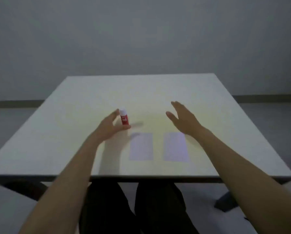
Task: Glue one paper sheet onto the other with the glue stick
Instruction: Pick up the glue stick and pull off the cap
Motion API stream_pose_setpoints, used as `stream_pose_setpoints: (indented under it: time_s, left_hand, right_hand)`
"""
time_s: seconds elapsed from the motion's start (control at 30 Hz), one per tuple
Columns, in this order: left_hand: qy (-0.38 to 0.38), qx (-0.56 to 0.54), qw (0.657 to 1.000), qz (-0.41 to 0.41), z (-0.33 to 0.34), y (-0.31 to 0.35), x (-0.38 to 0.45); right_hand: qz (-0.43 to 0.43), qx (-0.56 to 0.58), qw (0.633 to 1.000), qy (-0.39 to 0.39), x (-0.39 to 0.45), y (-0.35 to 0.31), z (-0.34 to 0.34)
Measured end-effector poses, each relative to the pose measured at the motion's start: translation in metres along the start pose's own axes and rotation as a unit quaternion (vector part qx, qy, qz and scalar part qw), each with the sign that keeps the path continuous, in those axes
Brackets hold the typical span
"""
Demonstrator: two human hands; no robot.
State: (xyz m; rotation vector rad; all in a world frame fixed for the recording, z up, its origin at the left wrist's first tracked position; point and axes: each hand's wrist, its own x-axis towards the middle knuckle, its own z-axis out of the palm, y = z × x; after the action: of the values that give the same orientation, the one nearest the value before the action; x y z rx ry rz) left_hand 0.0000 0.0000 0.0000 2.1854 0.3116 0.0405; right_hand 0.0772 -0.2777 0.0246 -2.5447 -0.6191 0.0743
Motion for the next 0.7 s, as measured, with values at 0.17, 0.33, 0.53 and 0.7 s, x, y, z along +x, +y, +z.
stream_pose_setpoints:
  time_s: [0.17, 0.33, 0.53, 0.7]
  left_hand:
    - [0.106, -0.059, 0.992, 0.026, 0.025, 0.009, -0.010]
    - [0.129, -0.045, 0.990, 0.042, 0.030, 0.022, -0.018]
    - [0.118, 0.099, 0.978, 0.140, 0.036, 0.049, -0.022]
    - [0.149, 0.252, 0.925, 0.243, 0.035, 0.066, -0.027]
  right_hand:
    - [-0.030, 0.029, 0.999, 0.029, -0.011, -0.006, 0.006]
    - [-0.083, 0.044, 0.996, 0.007, -0.017, -0.022, 0.005]
    - [0.047, 0.167, 0.985, -0.003, -0.010, -0.057, -0.005]
    - [0.046, 0.229, 0.970, -0.069, -0.008, -0.062, -0.008]
